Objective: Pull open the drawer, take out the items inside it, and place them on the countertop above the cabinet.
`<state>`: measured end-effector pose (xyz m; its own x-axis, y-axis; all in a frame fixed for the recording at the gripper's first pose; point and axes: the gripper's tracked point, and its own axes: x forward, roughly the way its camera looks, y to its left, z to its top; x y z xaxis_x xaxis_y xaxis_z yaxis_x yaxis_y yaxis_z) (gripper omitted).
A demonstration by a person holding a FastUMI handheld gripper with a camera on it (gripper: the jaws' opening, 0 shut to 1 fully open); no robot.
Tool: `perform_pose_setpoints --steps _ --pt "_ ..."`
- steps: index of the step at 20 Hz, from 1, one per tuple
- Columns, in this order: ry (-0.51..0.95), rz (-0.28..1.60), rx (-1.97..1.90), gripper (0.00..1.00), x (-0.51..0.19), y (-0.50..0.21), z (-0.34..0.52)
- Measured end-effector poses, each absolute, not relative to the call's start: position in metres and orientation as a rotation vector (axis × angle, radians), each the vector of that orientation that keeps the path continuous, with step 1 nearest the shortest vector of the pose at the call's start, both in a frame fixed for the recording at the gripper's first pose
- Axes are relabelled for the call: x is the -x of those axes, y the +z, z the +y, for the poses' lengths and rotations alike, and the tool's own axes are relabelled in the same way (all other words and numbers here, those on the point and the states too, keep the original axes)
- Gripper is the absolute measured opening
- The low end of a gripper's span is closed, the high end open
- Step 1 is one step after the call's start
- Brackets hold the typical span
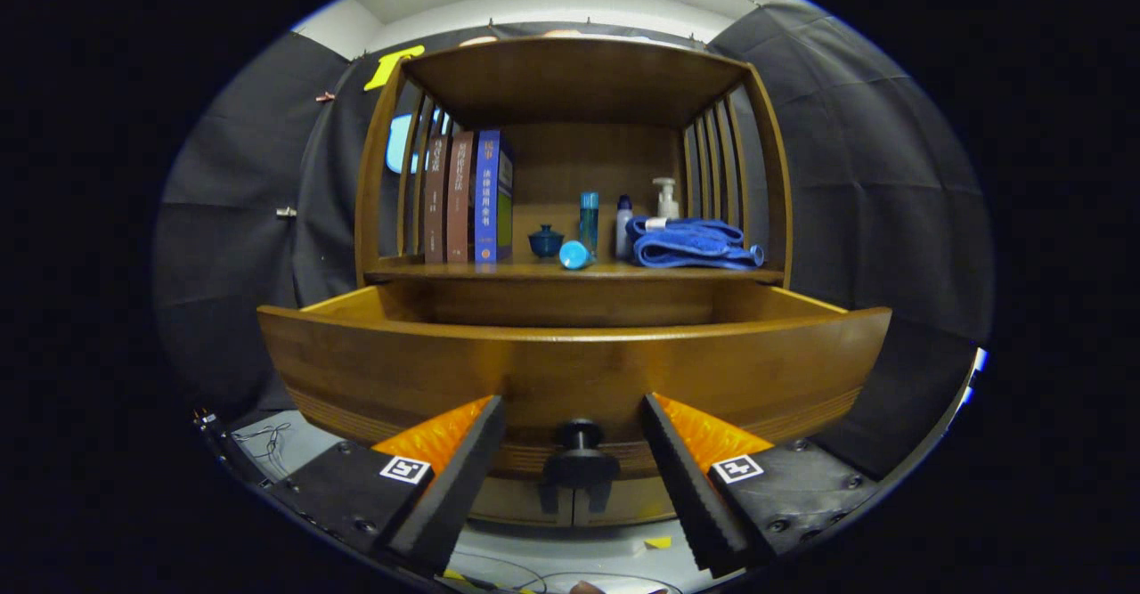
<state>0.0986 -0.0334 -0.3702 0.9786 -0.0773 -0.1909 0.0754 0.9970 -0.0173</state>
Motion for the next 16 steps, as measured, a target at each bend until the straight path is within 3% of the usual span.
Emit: perform_pose_setpoints --steps 16 --pt "-0.075 0.206 -0.005 1.0 -0.211 -0.373 -0.037"
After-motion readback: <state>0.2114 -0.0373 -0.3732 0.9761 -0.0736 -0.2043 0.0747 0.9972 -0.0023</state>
